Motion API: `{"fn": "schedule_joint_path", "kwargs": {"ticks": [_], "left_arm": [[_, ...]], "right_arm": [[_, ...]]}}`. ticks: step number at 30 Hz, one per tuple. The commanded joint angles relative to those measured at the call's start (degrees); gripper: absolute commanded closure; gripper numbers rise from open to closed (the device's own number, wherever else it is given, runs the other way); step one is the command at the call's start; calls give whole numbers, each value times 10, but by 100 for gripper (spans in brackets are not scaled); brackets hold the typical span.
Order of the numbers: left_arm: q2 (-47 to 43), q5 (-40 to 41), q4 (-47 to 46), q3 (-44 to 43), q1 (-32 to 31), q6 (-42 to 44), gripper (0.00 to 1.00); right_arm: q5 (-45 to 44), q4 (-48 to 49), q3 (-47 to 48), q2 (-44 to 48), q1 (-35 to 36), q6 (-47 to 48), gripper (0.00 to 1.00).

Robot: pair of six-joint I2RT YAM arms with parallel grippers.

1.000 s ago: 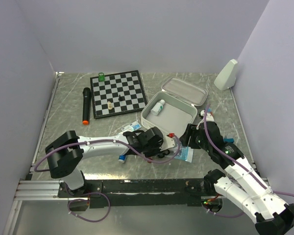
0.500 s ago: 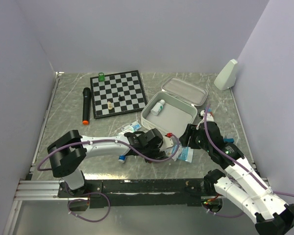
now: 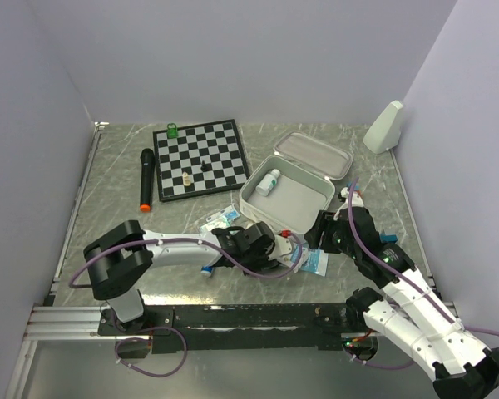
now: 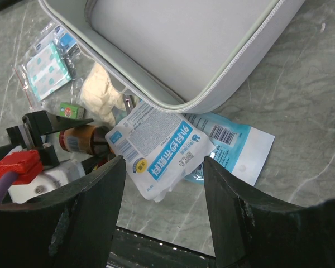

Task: Organize the medicine kit
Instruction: Pick up the pill bottle at the center of the board, then place the pill bottle in the medicine box.

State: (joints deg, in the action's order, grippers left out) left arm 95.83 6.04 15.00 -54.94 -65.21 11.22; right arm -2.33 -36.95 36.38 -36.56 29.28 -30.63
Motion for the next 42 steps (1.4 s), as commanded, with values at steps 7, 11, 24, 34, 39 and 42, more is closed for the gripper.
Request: {"fn": "schedule_joint_path", "kwargs": {"ticks": [7,11,24,34,39,42], "left_arm": [[-14,7,21,-27,1,-8,52],[-45,13,57,-41,1,-17,57],[-130,25,118,-66,0,-61,75],[-179,-8,109,-83,1,-97,83],[-176,-19,61,-133,42,-105,77],[-125,-30,57,-190,82,-109,75]], "right_arm": [[-6,-6,6,16,4,-7,35],[-6,-8,11,18,4,-7,35],[1,2,7,16,4,-10,35],[-2,-6,9,25,4,-7,35],[-2,-2,12,23,4,-5,35],[0,0,11,19,4,-4,35]]}}
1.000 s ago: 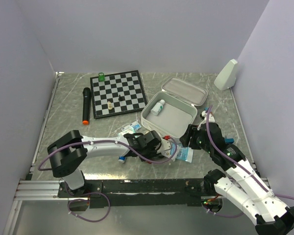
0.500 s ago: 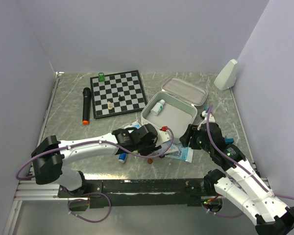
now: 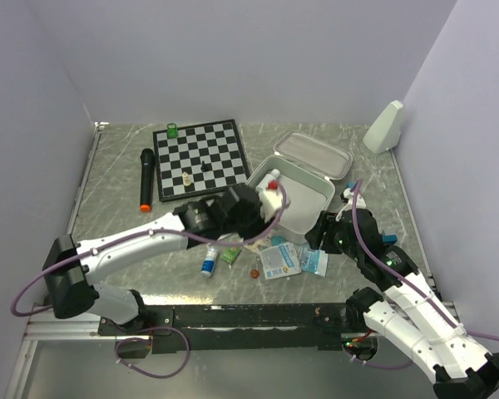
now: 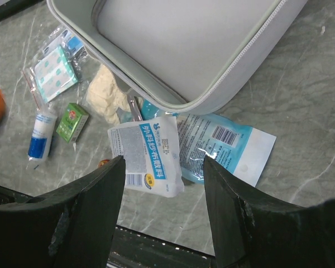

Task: Organize the medicine kit
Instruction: Place the pill bottle in the medicine box.

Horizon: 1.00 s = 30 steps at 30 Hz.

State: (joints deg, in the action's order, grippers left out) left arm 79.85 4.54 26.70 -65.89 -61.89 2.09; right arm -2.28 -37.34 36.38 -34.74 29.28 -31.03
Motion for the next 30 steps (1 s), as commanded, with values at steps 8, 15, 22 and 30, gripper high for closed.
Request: {"fn": "schedule_joint_path", "kwargs": {"ticks": [8,15,22,30], "left_arm": [[271,-15,-26,-286,114,-43,80],[423,14,-4,-427,136,-55,82],[505,35,3,-492,157,-89,78],[505,65,-25,-471,156,-111,53]], "right_arm": [[-4,14,24,-16,4,5,35],[-11,10,40,-24,4,10,35],[-12,4,33,-19,4,7,35],[-12,4,31,-21,4,6,35]]}}
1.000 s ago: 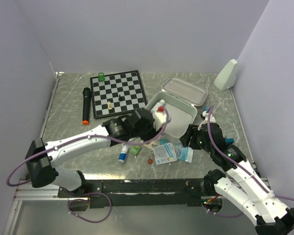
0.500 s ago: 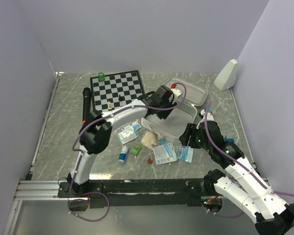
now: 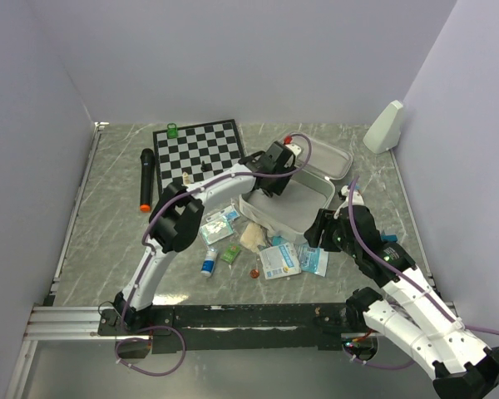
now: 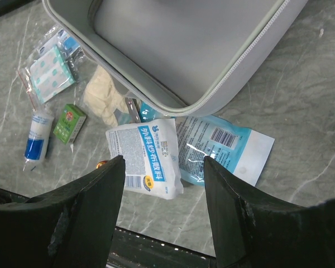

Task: Organize the medicine kit
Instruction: Place the pill bottle in the medicine box.

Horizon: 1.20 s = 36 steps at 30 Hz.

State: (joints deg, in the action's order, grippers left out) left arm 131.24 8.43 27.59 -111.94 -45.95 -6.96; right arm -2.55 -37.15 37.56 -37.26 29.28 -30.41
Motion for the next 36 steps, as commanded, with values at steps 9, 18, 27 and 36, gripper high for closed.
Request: {"fn": "schedule_joint_path", "kwargs": {"ticks": [9,18,27,36], "left_arm": [[-43,60,-54,14,-25,15,28],[-120,82,-65,59,-36,1,31],[-173,69,15,146,-54,-44,92],[-106,7,39,116,-53,-40,96]], "right_arm": [[-6,8,12,6,4,-7,35],[-7,3,8,11,4,-8,35],[-11,6,3,10,4,-4,35],[-7,12,0,1,4,-4,35]]}}
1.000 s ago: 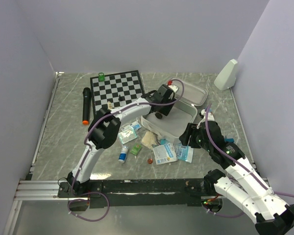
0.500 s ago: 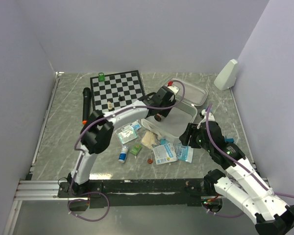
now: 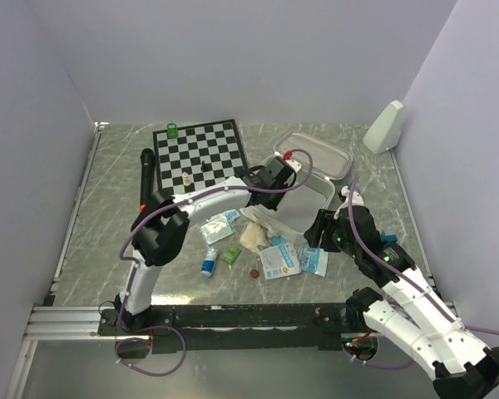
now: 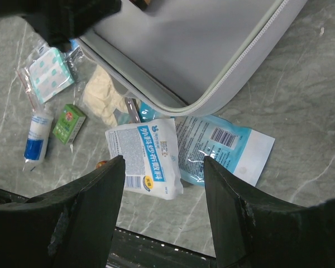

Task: Organize the medicine kit
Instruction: Place the pill bottle in the medicine box.

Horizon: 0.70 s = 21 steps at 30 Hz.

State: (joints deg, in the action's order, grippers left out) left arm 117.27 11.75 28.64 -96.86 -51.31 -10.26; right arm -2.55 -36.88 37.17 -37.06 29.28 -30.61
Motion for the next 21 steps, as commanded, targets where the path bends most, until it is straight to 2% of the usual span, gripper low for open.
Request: {"fn": "schedule_joint_path", "kwargs": {"ticks": [1,21], "left_arm": [[48,-24,34,-46,1,-8,96],[112,7,-30,-111,47,-53,93]], "right_arm": [[-9,8,5,0,4,-1,35],[-16,6,16,-21,5,6,35]]}}
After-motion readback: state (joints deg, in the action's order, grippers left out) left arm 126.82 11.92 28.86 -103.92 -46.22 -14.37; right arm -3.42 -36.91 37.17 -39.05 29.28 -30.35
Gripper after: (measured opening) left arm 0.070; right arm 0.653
